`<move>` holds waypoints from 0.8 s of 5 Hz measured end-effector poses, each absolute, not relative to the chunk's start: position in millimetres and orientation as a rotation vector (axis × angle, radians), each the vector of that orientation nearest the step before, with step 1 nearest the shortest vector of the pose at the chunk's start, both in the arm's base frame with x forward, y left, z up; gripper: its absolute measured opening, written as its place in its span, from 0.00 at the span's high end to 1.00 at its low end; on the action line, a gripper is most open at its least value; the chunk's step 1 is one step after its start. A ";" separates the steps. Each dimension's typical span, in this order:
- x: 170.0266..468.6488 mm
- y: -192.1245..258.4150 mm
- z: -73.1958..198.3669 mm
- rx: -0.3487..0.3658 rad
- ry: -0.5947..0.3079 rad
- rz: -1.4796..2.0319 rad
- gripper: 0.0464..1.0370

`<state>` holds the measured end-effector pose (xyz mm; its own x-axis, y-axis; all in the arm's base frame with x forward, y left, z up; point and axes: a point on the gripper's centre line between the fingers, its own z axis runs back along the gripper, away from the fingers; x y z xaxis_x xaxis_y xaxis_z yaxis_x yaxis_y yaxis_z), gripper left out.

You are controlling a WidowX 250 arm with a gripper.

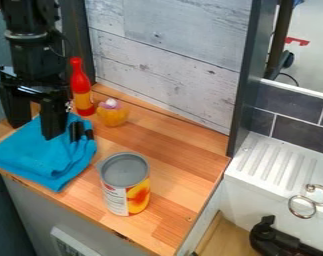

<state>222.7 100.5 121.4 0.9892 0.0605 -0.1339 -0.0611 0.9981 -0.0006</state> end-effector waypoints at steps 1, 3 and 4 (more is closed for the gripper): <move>219.9 98.5 114.0 -0.013 0.156 0.060 0.04; 183.5 47.6 92.8 0.041 0.190 -0.079 0.04; 174.5 44.2 75.2 0.043 0.237 -0.098 0.04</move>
